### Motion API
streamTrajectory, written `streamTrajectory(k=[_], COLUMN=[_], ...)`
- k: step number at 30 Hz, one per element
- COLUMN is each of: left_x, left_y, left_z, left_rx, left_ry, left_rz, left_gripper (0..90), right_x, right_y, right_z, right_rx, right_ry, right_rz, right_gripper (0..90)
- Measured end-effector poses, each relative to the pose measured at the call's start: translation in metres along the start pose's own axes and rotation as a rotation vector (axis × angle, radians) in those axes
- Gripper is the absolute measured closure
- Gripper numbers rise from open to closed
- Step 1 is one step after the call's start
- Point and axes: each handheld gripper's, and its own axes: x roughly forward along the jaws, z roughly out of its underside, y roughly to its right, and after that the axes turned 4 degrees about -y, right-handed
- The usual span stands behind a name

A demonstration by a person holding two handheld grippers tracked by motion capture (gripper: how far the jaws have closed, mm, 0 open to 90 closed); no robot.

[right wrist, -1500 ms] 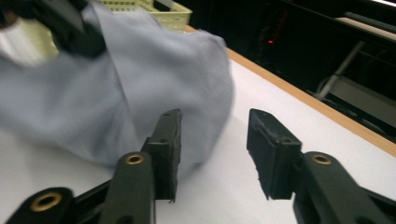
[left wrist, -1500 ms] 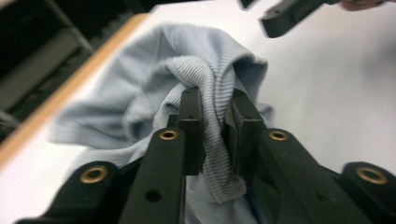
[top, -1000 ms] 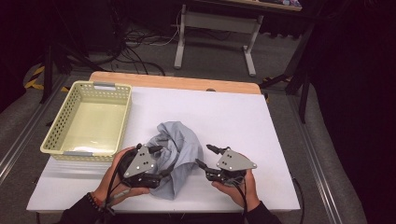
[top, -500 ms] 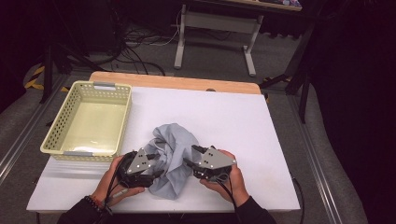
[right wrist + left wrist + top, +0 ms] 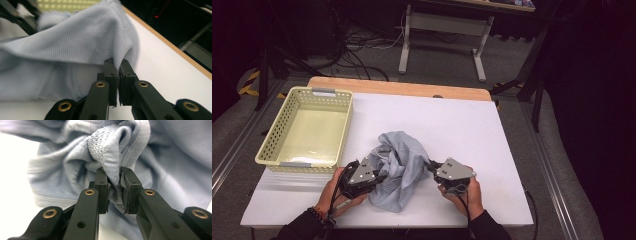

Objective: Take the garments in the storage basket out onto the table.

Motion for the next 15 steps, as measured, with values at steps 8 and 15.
streamTrajectory(k=[8, 15], left_x=[-0.005, -0.008], left_y=[0.001, -0.005], left_z=[-0.017, -0.029], left_rx=[0.024, 0.002], left_ry=[0.095, 0.167], left_rz=[-0.026, -0.04], left_gripper=[79.4, 87.0], right_x=[-0.033, -0.062], right_y=[0.031, 0.036], right_z=[0.046, 0.075], right_rx=[0.193, 0.255], right_ry=[-0.044, -0.072], right_rz=[0.055, 0.137], right_gripper=[86.9, 86.9])
